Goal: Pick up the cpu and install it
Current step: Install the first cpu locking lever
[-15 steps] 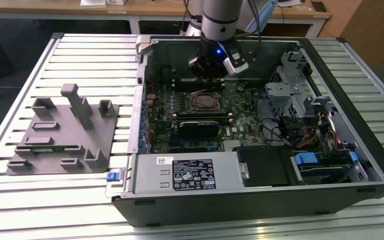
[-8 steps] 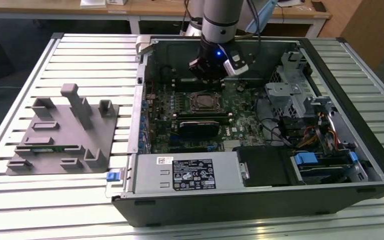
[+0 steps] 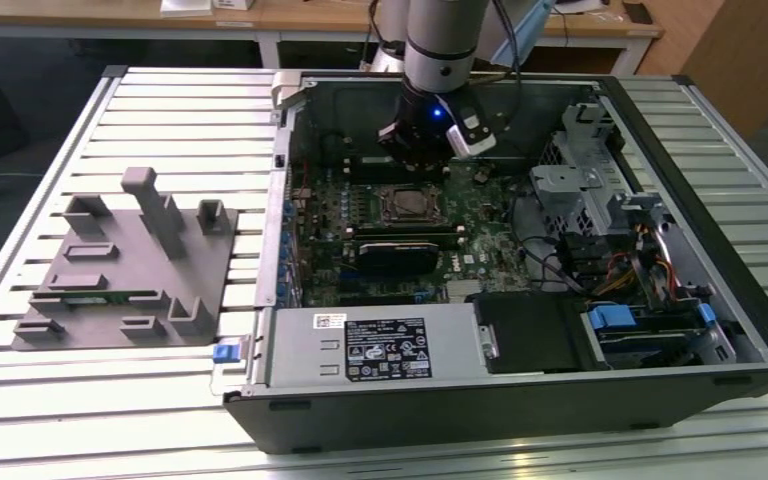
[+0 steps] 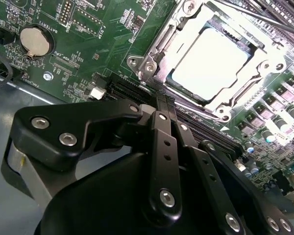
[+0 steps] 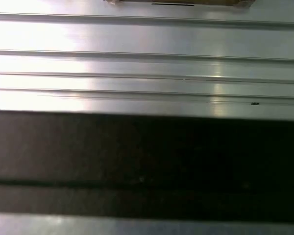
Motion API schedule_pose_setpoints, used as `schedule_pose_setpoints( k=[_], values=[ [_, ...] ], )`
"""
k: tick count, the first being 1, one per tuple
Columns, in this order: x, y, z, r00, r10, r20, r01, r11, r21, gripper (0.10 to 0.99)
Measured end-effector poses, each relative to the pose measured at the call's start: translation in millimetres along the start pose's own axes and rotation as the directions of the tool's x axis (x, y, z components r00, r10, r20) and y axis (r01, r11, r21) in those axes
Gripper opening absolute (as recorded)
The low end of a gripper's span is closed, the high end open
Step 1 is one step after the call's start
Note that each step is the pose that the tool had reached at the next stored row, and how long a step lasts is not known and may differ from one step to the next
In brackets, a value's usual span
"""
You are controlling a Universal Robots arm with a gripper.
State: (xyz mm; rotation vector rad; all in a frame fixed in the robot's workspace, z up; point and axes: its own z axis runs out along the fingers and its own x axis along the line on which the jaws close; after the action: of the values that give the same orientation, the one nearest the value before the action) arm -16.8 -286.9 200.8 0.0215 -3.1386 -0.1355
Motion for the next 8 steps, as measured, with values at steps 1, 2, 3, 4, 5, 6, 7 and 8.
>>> schedule_pose_setpoints(
  k=[1,2,3,4,5,6,7,8],
  values=[
    [0.0,0.0,0.0,1.0,0.0,0.0,0.0,1.0,0.0,0.106],
    [0.0,0.1,-0.6,1.0,0.0,0.0001,0.0,1.0,0.0,0.106],
    [0.0,0.2,-1.5,1.0,0.0,0.0002,0.0,1.0,0.0,0.106],
    [0.0,0.3,-3.1,1.0,0.0,0.0002,0.0,1.0,0.0,0.106],
    [0.0,0.4,-3.2,1.0,0.0,0.0003,0.0,1.0,0.0,0.106],
    [-0.1,0.4,-3.2,1.0,0.0,0.0004,0.0,1.0,0.0,0.106],
    [-0.1,0.4,-2.9,1.0,0.0,0.0003,0.0,1.0,0.003,0.106],
    [-0.1,0.3,-2.3,1.0,0.0,0.0001,0.0,1.0,0.008,0.106]
  ],
)
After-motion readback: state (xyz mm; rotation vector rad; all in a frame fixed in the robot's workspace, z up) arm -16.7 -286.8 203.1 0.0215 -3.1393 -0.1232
